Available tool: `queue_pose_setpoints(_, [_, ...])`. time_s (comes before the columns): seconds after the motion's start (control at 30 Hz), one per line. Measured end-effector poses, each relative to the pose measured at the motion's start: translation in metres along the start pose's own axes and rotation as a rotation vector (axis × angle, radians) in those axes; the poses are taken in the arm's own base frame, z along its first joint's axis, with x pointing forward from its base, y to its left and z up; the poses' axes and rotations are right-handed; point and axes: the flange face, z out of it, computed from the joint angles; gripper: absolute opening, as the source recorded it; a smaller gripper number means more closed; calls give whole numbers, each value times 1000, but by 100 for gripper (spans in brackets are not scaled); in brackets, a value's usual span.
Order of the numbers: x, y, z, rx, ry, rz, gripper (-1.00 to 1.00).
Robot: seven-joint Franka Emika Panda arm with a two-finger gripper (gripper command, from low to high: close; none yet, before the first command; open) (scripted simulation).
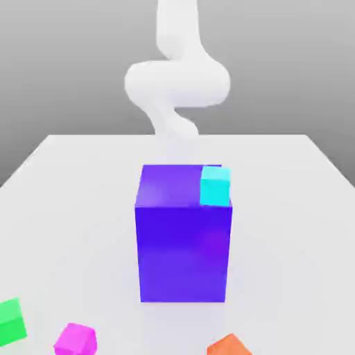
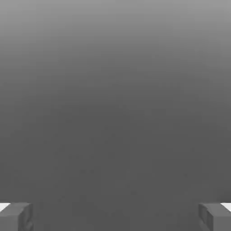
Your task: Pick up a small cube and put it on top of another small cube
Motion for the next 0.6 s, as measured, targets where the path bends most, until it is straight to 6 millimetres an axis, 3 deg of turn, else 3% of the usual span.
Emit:
queue_pose_setpoints(0.3, [21,46,163,-164,-163,76,0])
queue_pose_setpoints(0.6, [9,134,306,-346,-295,159,0])
